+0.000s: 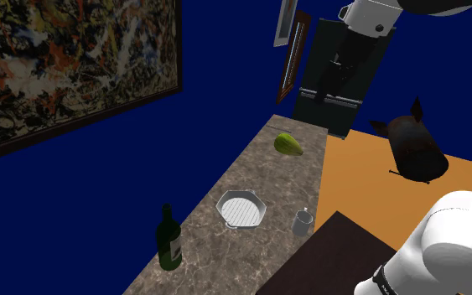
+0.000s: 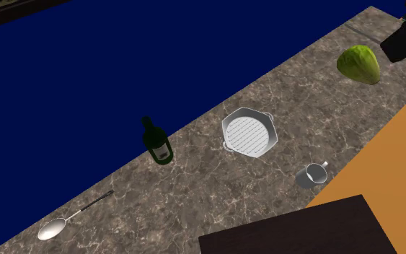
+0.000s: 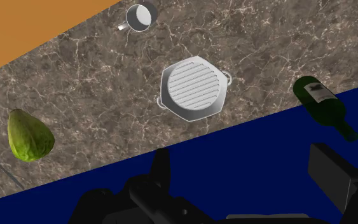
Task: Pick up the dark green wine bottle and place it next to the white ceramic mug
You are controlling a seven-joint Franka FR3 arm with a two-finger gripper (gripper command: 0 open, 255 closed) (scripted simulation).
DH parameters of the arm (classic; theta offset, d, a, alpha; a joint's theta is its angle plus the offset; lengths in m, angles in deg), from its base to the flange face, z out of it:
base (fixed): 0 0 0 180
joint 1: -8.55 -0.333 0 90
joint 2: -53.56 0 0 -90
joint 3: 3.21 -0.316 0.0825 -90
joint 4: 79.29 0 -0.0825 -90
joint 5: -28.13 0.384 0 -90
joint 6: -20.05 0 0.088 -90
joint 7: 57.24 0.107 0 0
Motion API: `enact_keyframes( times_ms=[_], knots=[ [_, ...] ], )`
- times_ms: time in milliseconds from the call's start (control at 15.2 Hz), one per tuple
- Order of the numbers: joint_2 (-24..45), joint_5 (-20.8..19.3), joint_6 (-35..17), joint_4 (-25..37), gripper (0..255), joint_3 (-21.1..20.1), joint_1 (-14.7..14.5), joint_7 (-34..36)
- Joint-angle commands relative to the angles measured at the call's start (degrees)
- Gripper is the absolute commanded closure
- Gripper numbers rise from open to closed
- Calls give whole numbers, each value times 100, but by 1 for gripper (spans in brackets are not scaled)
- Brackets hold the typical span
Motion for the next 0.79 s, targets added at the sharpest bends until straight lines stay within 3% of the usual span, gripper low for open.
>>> enact_keyframes(
  times_ms=[0,726],
  knots=[
    [0,0,0,0,0,0,0,0],
    [1295,352,-1521,-458,0,-700,-246,812]
  ],
)
